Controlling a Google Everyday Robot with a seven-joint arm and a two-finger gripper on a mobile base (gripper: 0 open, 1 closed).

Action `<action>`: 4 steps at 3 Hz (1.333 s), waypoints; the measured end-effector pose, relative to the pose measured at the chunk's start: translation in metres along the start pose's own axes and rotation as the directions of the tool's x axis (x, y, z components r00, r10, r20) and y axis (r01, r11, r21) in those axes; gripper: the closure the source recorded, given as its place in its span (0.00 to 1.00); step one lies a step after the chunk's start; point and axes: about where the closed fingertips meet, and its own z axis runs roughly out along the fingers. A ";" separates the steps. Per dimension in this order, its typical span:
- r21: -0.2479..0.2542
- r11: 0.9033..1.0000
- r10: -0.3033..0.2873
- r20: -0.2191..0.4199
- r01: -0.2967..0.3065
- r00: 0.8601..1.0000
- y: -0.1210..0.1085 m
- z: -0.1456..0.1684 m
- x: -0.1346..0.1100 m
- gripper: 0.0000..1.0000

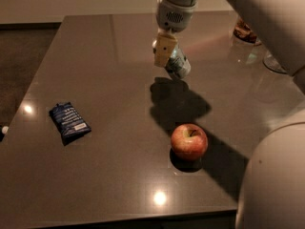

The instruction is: Knock 7up can over

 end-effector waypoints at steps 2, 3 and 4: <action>-0.029 0.988 -0.153 -0.134 0.150 0.979 0.000 0.027 0.001 0.44; -0.060 0.974 -0.228 -0.175 0.221 0.958 0.002 0.038 0.002 0.21; -0.103 0.950 -0.310 -0.199 0.294 0.930 0.007 0.048 0.004 0.01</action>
Offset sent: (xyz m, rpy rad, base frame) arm -0.0003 0.0022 -0.0377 -0.2653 0.0478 0.1921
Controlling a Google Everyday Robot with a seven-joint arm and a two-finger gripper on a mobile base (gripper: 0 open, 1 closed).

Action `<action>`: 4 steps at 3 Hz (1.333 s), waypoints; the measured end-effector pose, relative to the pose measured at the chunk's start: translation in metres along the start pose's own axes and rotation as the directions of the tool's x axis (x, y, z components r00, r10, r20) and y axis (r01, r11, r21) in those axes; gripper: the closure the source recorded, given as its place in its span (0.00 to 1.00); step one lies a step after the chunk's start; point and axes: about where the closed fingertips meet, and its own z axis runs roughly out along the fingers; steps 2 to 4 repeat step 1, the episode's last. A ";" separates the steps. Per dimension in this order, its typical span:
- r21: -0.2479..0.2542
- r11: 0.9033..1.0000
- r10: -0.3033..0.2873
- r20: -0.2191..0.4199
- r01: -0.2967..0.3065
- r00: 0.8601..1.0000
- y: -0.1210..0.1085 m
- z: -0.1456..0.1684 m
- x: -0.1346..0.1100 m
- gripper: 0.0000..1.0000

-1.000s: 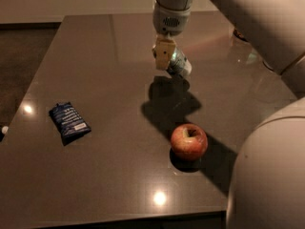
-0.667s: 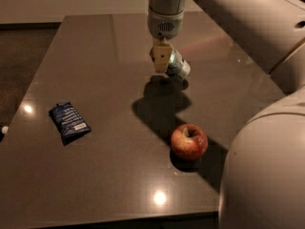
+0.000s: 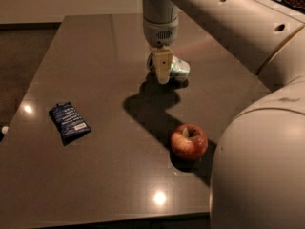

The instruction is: Knock 7up can over

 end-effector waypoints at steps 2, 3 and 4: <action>0.017 1.000 -0.005 0.009 0.005 1.000 -0.005 0.001 -0.002 0.00; 0.017 1.000 -0.005 0.009 0.005 1.000 -0.005 0.001 -0.002 0.00; 0.017 1.000 -0.005 0.009 0.005 1.000 -0.005 0.001 -0.002 0.00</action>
Offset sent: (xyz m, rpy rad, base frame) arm 0.0000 0.0000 0.0000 0.0000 0.0000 0.0000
